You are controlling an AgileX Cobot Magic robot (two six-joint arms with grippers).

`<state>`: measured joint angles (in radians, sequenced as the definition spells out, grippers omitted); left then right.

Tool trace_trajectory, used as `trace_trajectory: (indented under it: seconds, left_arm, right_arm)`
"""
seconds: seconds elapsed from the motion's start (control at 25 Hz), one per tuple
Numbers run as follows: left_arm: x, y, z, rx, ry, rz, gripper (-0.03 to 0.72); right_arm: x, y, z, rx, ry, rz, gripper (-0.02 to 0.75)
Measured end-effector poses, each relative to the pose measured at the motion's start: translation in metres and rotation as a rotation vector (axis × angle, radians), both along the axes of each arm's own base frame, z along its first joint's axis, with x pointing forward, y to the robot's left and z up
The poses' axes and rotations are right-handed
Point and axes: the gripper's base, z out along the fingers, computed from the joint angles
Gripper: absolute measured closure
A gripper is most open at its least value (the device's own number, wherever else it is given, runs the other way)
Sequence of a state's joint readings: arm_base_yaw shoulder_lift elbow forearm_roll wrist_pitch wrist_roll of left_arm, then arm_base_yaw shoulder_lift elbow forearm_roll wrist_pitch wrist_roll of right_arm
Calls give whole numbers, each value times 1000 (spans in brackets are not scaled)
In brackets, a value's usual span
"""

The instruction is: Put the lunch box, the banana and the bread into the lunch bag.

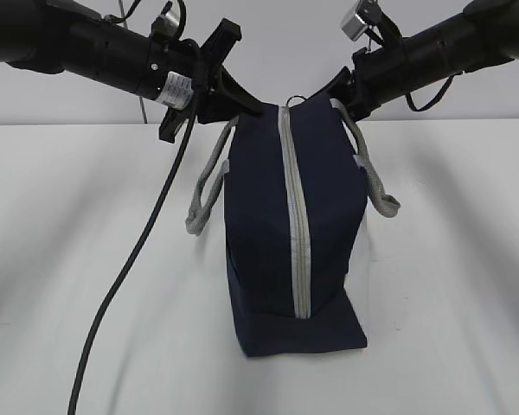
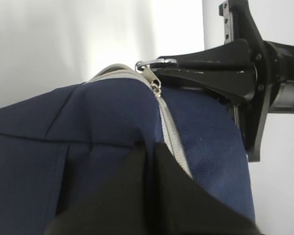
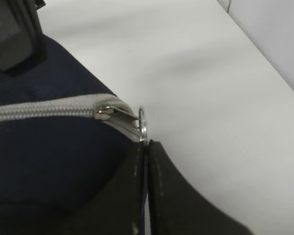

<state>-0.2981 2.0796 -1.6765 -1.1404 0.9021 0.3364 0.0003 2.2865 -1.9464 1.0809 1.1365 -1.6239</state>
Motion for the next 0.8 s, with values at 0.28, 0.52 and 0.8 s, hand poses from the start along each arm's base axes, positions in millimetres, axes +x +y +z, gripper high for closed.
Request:
trace_trajectory:
  seconds: [0.28, 0.52, 0.8]
  left_arm:
    - [-1, -1, 0, -2, -8, -26, 681]
    - [-2, -1, 0, 4, -16, -39, 682]
    - [-3, 0, -1, 27, -23, -51, 682]
  right_arm:
    - [2, -1, 0, 3, -11, -23, 738]
    - [4, 2, 5, 73, -9, -40, 738]
    - [2, 3, 9, 122, -3, -20, 738]
